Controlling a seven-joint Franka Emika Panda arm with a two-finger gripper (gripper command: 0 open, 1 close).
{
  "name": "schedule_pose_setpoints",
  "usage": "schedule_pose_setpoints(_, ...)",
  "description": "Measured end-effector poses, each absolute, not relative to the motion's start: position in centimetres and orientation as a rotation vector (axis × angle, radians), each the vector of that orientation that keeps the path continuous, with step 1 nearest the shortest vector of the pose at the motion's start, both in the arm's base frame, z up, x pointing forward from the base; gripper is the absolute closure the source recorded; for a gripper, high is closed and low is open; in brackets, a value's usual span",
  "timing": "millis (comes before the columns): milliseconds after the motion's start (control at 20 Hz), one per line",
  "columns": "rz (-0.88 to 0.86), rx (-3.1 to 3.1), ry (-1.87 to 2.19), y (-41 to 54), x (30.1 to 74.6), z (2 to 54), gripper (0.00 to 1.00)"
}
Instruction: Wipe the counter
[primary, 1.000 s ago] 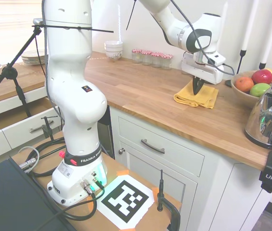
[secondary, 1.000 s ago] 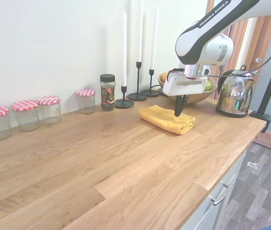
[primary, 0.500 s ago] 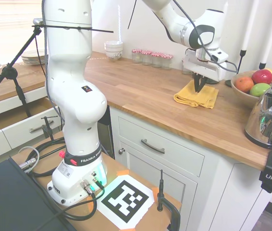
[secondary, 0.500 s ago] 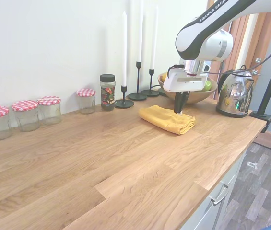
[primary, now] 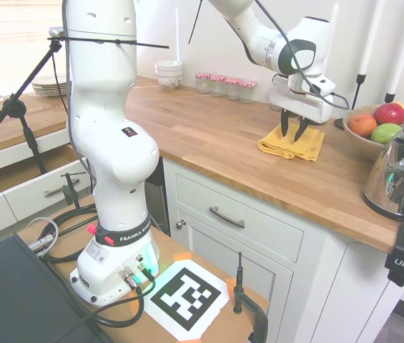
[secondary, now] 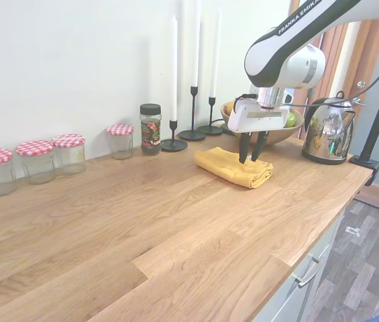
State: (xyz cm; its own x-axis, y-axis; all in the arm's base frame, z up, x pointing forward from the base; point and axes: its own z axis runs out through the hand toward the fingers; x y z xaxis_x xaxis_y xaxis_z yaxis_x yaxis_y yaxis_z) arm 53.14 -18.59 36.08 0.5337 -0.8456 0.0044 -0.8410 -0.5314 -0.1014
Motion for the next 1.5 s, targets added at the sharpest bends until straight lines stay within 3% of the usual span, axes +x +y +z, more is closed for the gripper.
schedule_pose_setpoints(1350,-0.042,-2.681,1.491,-18.8,53.3,33.1,0.0)
schedule_pose_setpoints(1400,-0.042,-2.681,1.491,-18.8,53.3,33.1,1.0)
schedule_pose_setpoints(1500,-0.045,-2.681,1.491,-18.8,53.3,33.1,1.0)
